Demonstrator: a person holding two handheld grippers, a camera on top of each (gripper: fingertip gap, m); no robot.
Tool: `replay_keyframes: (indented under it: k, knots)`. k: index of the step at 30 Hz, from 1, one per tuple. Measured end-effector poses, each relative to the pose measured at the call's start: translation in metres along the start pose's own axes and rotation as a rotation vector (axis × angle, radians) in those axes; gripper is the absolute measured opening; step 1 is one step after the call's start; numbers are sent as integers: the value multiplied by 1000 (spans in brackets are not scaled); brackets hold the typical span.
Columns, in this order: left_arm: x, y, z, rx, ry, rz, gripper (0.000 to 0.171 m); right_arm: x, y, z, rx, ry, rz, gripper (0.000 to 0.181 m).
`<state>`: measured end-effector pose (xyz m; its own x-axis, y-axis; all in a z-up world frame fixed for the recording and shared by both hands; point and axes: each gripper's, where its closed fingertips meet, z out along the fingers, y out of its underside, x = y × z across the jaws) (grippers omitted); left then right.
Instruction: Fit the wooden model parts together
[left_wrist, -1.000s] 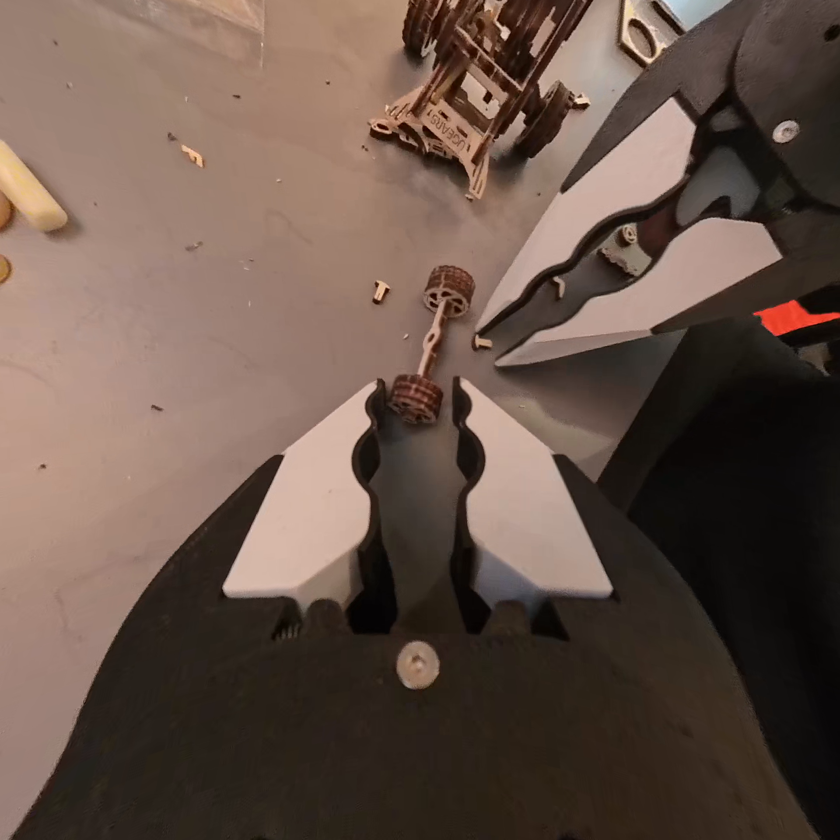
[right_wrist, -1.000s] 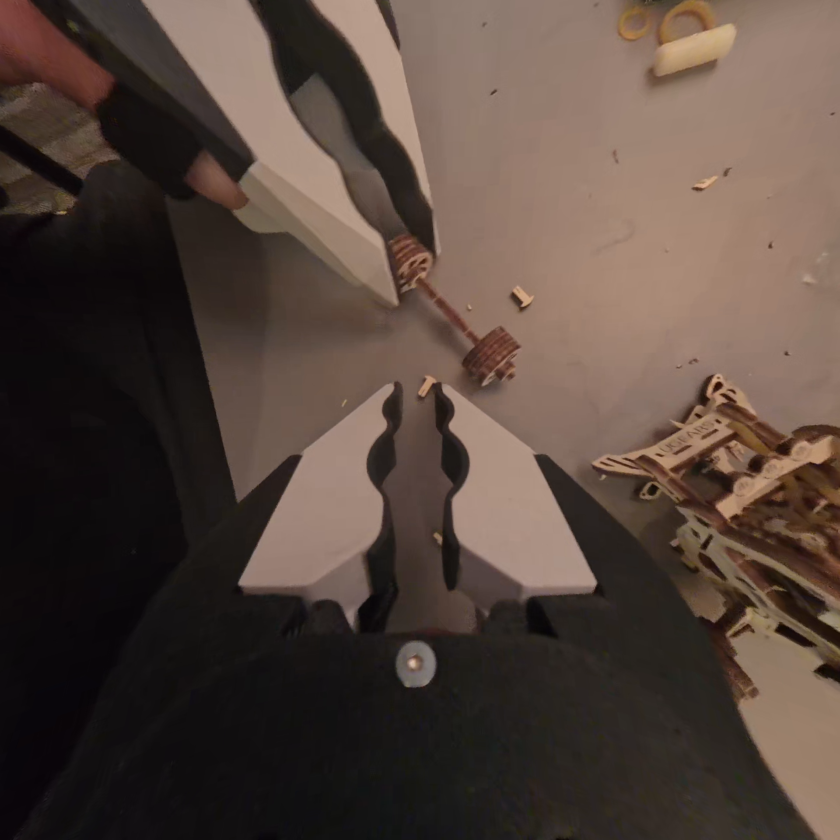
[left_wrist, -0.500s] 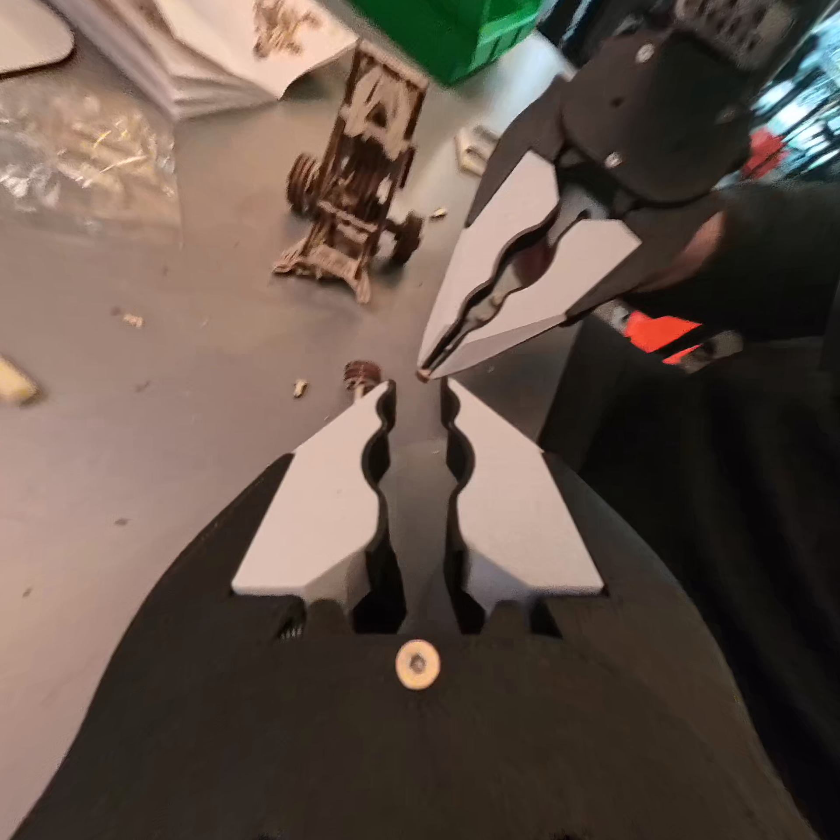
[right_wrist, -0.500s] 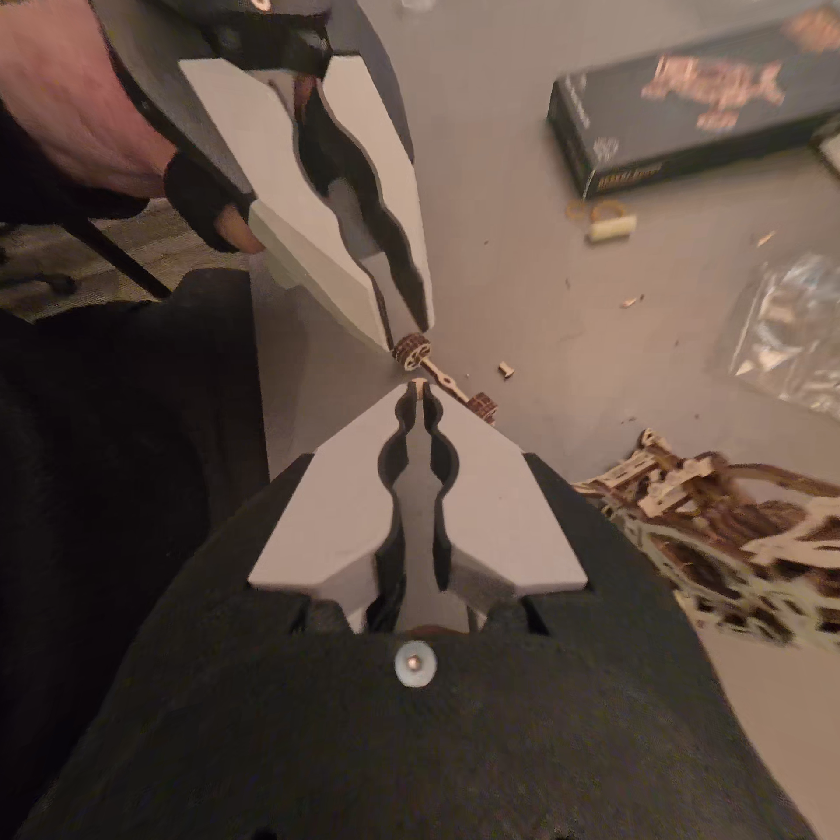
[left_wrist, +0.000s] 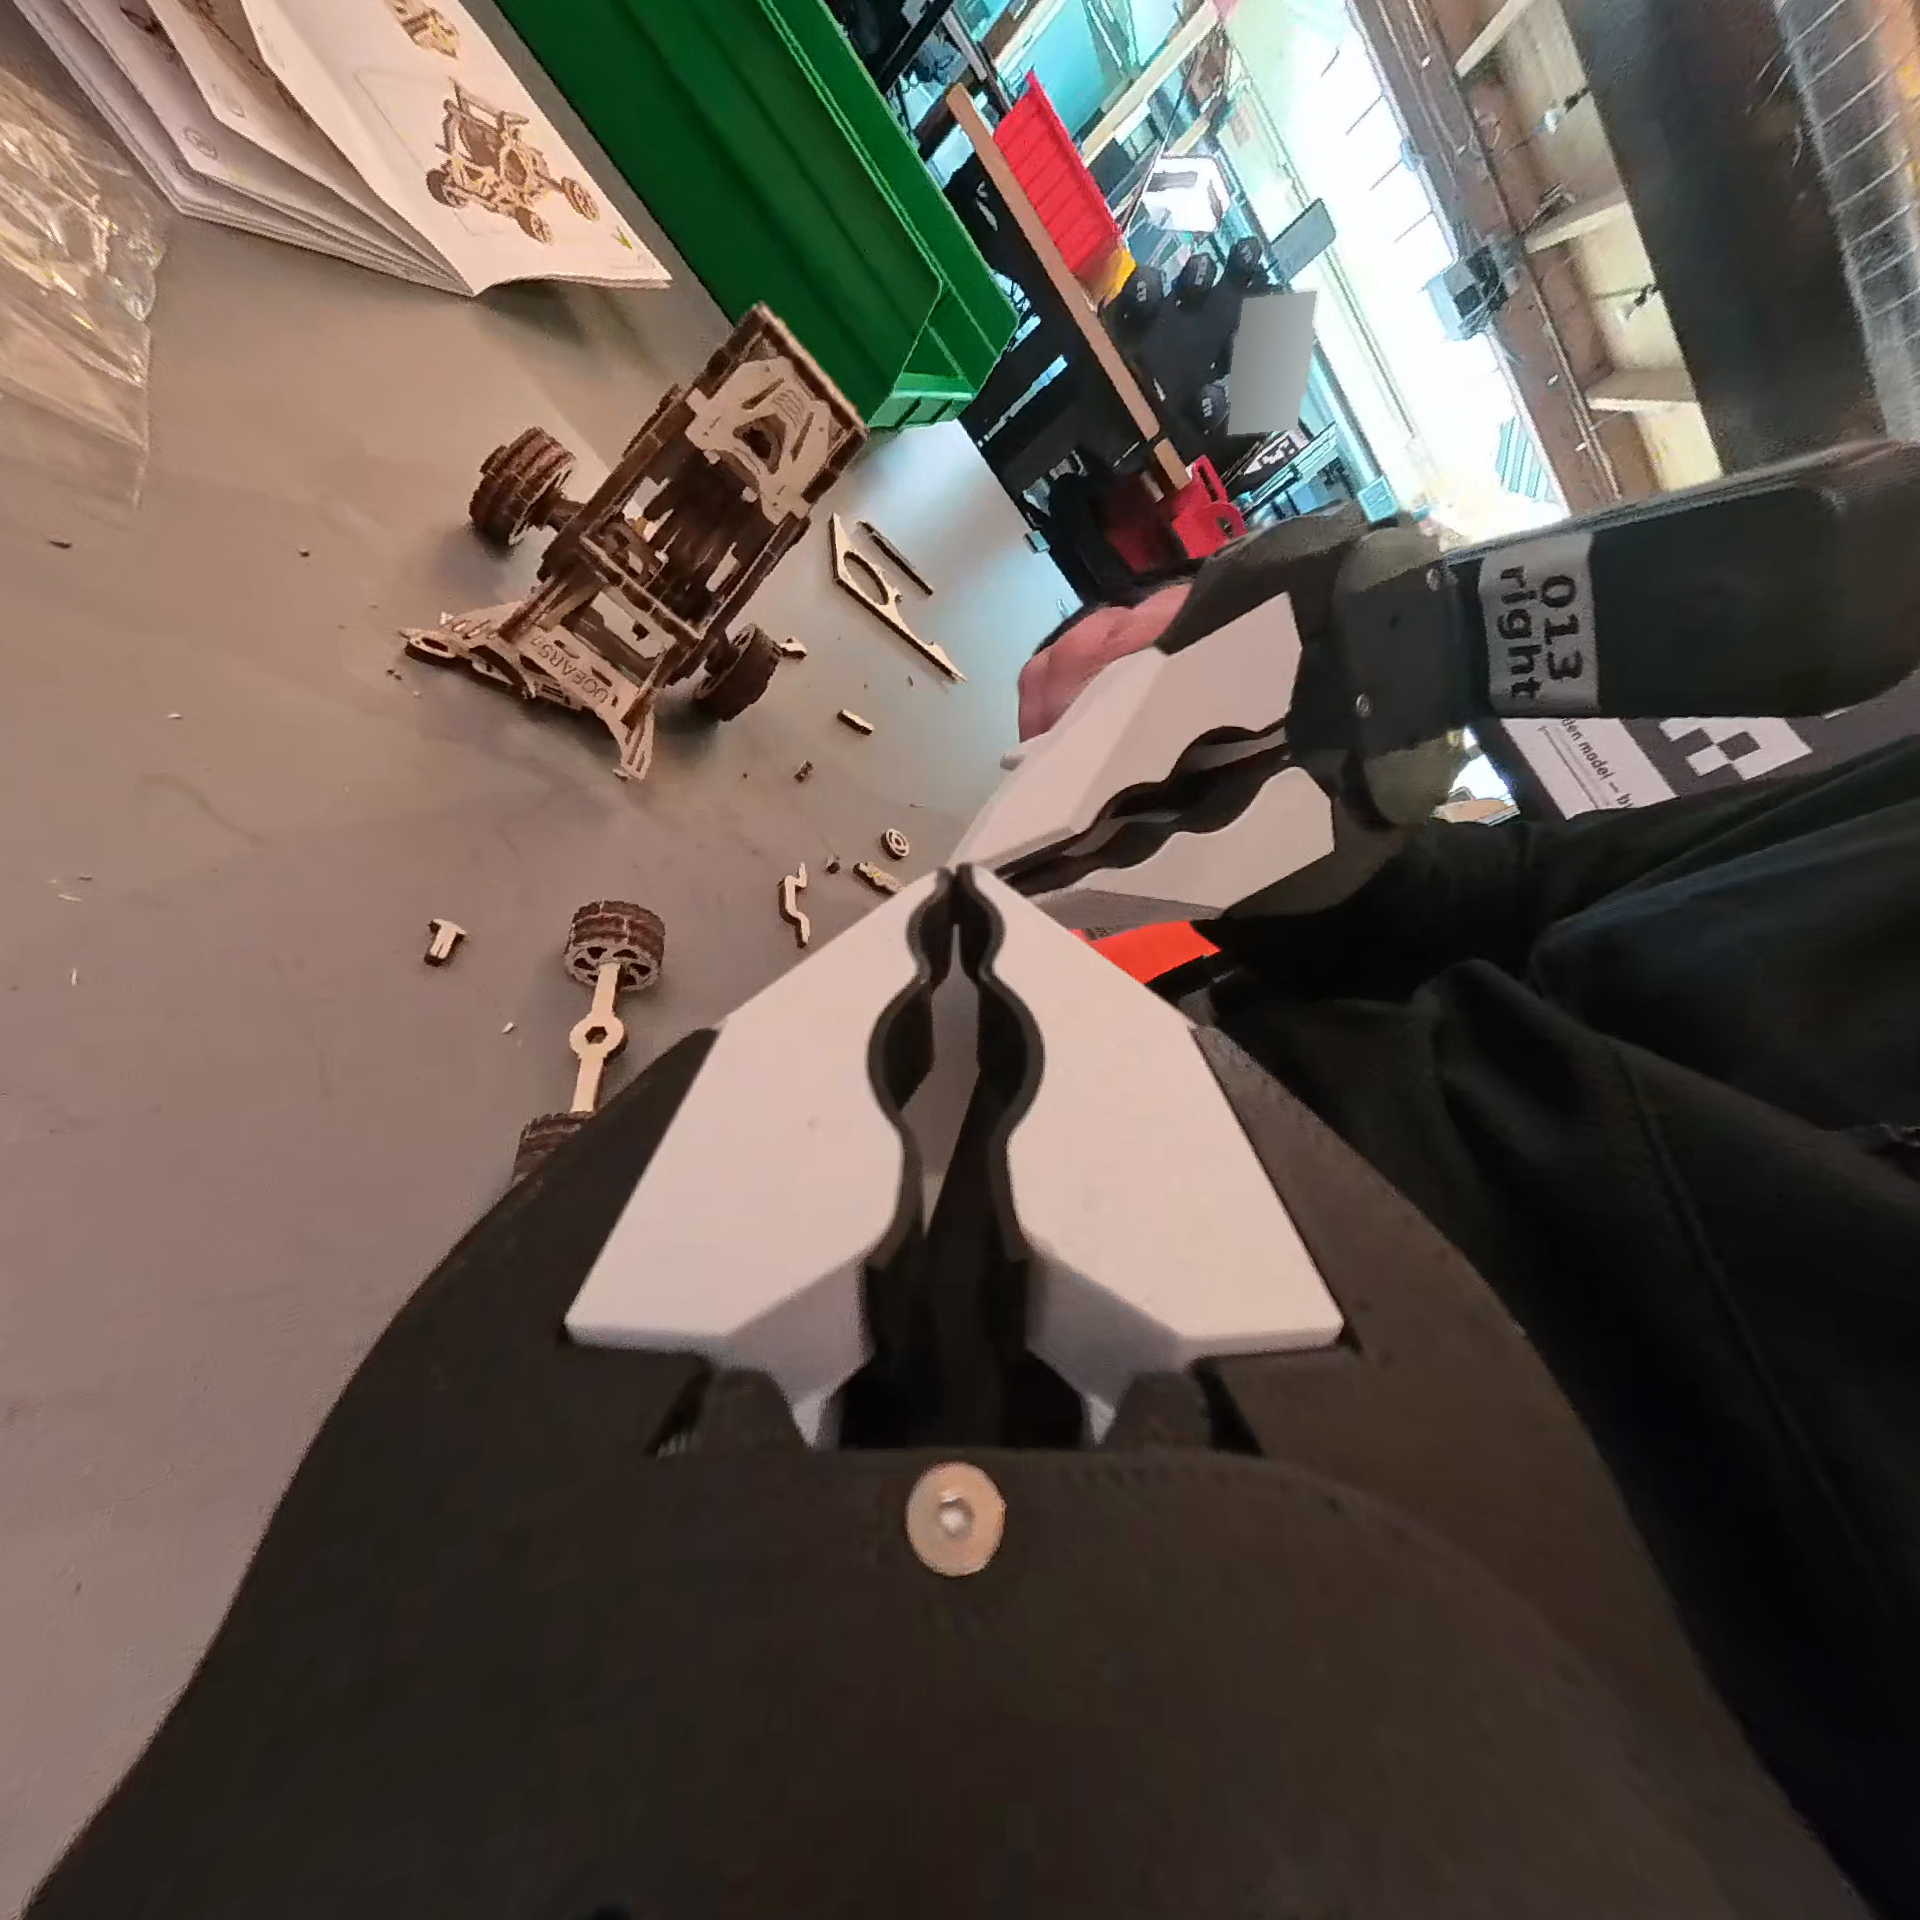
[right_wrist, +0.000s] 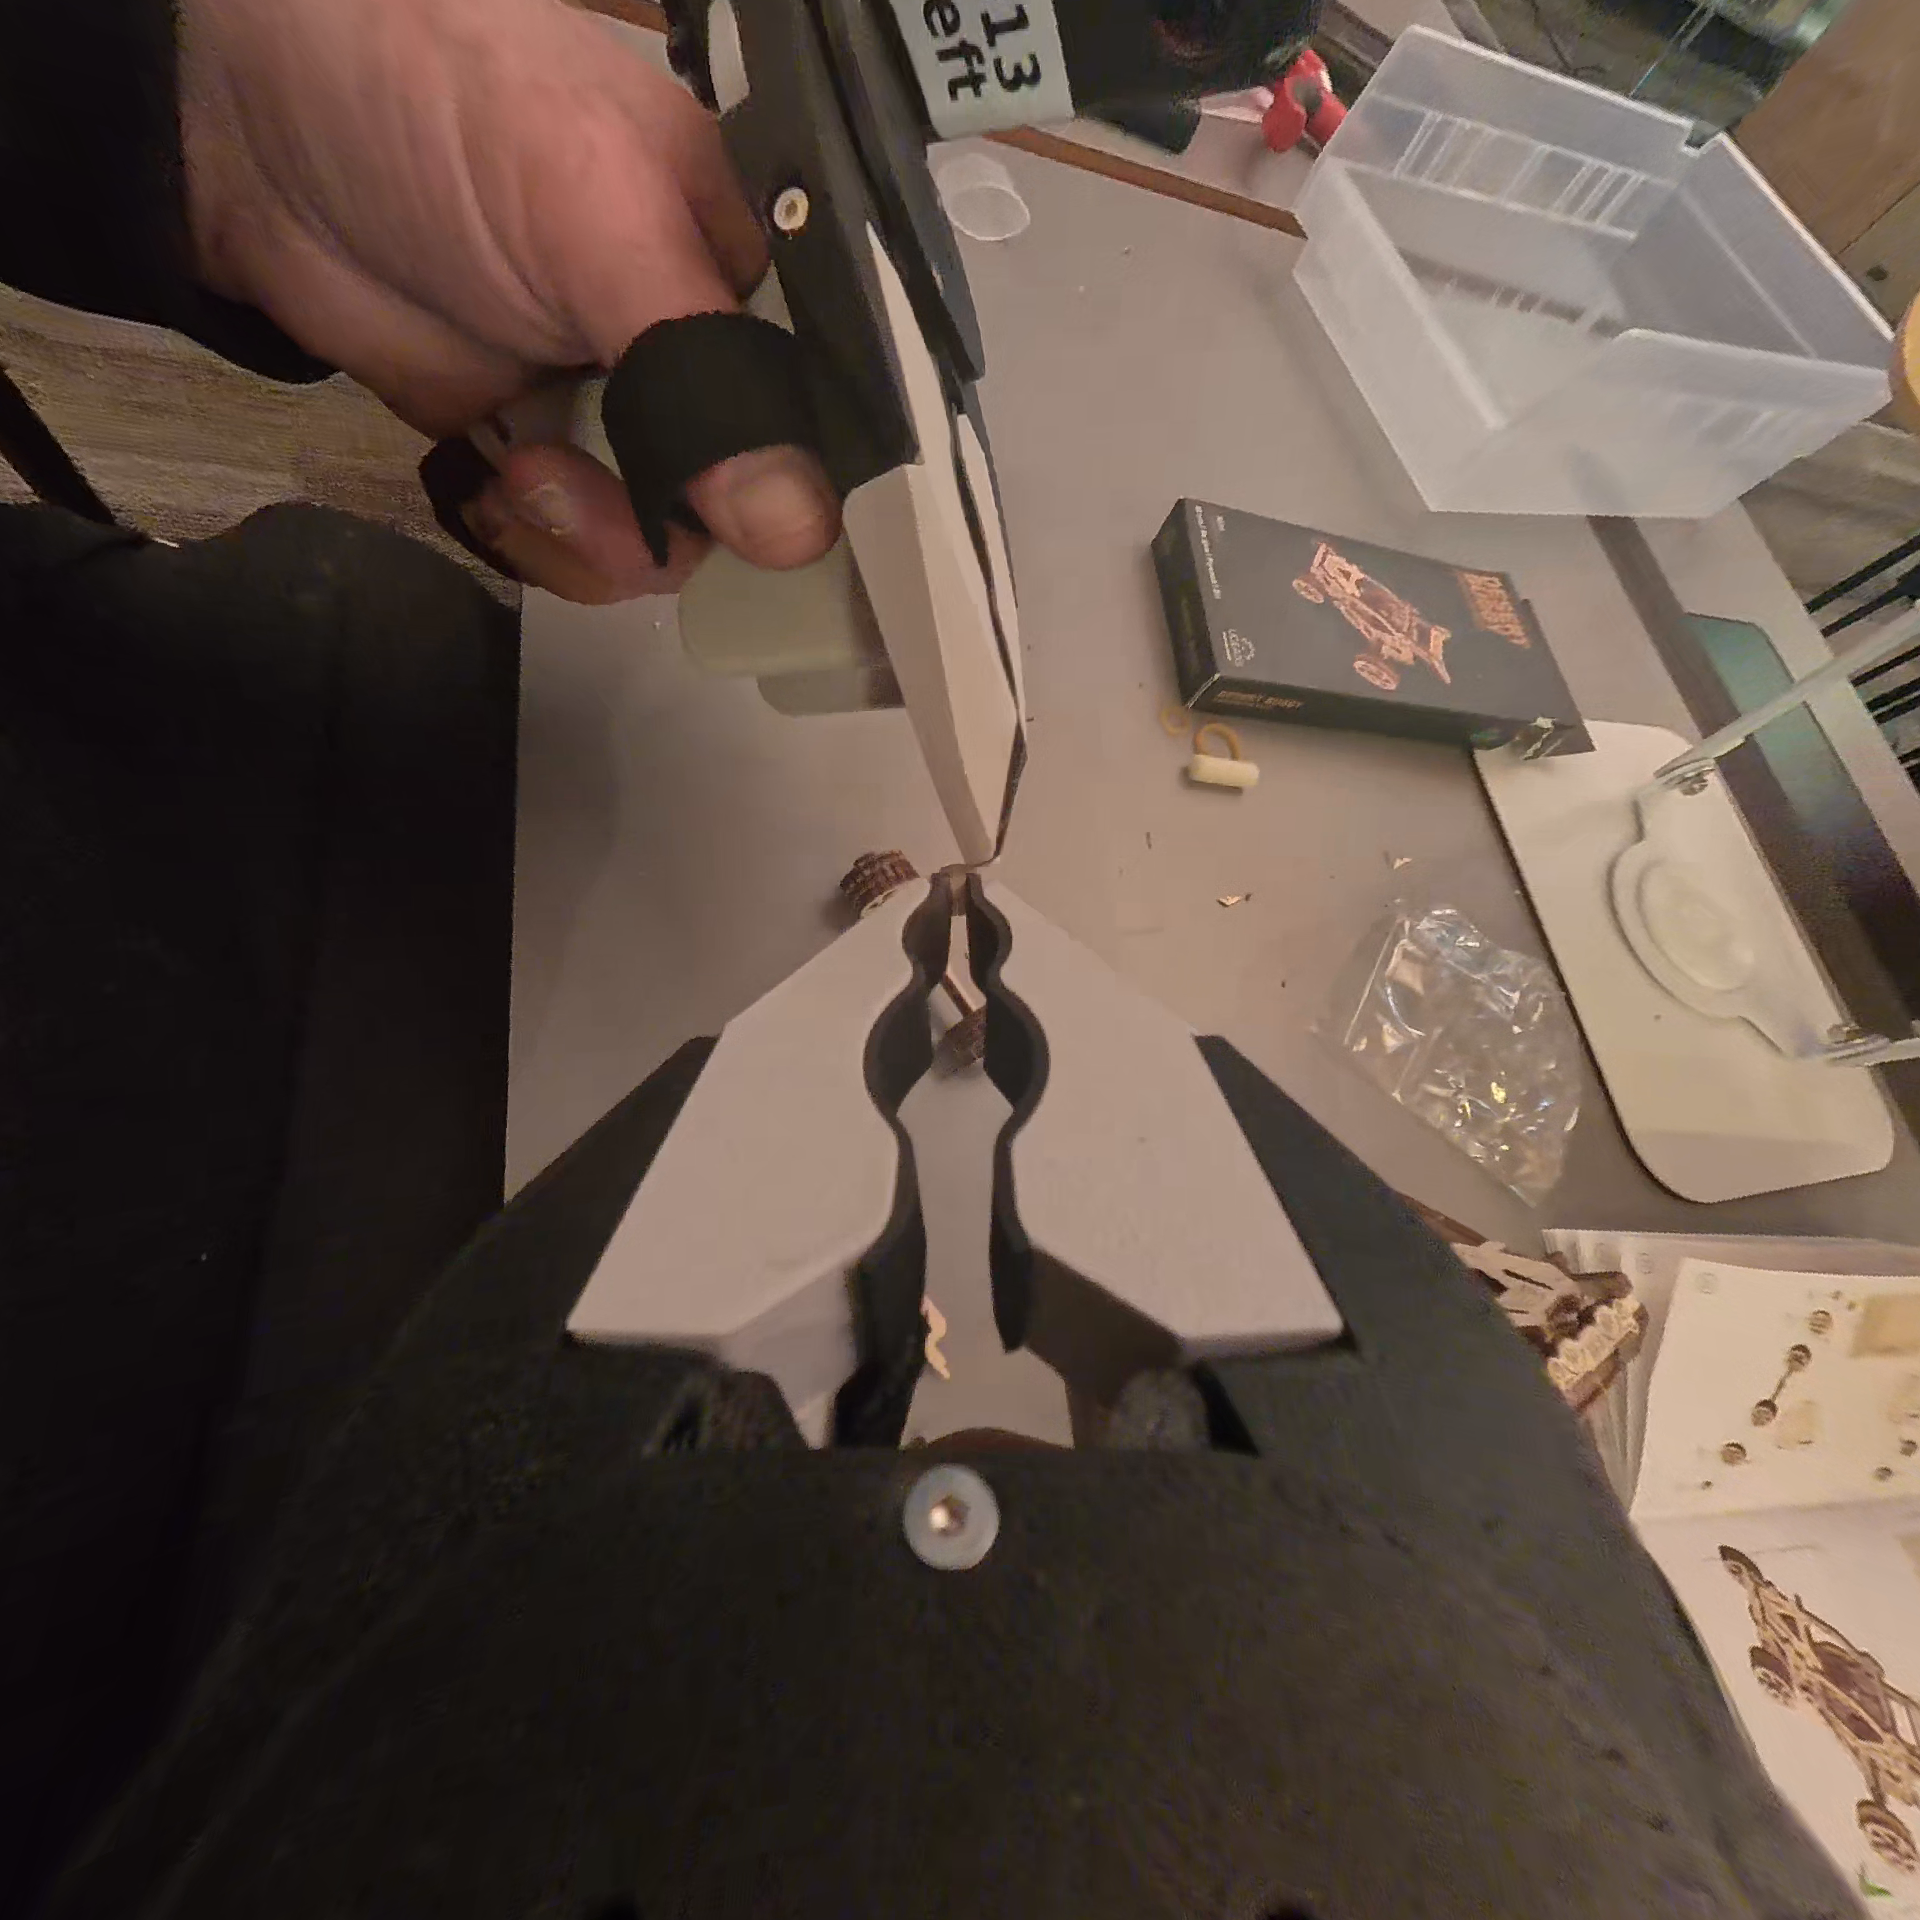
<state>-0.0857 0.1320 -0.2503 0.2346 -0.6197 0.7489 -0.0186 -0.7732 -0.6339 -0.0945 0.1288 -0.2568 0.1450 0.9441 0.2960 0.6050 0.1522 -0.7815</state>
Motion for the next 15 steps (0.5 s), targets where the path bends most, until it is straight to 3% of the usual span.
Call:
replay_keyframes:
  k: [15]
  knots:
    - [2, 0, -1, 9, 51, -67, 1, 4, -5, -1, 5, 54, -44, 0]
